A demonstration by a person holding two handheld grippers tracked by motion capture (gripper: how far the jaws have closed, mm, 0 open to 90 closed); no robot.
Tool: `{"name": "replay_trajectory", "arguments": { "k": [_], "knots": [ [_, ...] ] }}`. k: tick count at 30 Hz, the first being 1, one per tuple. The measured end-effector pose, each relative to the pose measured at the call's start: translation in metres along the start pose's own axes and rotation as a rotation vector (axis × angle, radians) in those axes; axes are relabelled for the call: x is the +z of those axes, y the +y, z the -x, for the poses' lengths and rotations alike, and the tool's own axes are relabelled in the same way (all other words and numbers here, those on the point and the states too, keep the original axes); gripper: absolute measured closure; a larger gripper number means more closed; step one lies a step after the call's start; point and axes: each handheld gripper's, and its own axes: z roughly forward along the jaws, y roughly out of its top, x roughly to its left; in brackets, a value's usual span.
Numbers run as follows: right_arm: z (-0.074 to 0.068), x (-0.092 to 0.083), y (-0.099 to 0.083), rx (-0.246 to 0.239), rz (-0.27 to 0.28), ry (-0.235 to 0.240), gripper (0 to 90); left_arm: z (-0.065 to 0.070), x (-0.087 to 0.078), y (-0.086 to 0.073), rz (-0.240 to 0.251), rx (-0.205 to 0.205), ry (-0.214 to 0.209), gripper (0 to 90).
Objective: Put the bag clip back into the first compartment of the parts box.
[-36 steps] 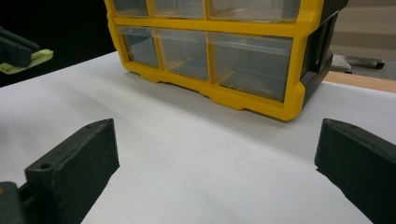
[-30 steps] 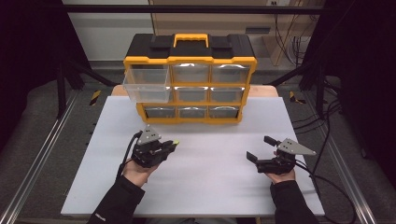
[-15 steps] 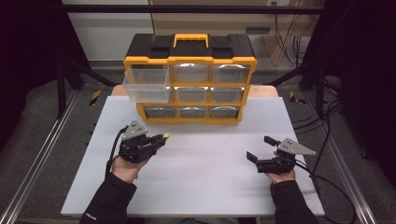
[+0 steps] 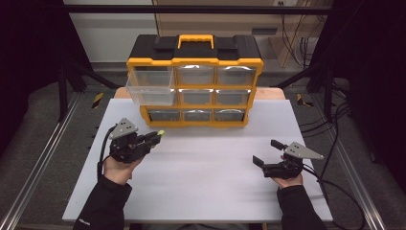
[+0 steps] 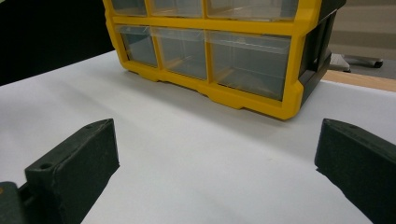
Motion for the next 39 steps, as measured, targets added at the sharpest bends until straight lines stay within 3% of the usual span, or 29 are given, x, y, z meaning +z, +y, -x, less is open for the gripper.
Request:
{"name": "replay_trajectory", "arguments": {
  "k": [9,16,24,39],
  "knots": [
    [0.000,0.000,0.000,-0.001,-0.001,-0.002,0.2,-0.010,-0.012,0.007,0.031,-0.016,0.010,77.5],
    [0.000,0.000,0.000,-0.004,0.006,-0.005,0.2,-0.012,-0.019,0.015,0.055,-0.023,-0.009,77.5],
    [0.000,-0.001,0.000,-0.001,0.005,-0.004,0.2,-0.012,-0.023,0.023,0.067,-0.010,-0.011,77.5],
    [0.000,-0.001,0.000,-0.001,0.007,-0.003,0.2,-0.007,-0.036,0.057,0.102,0.033,0.002,77.6]
  ]
}}
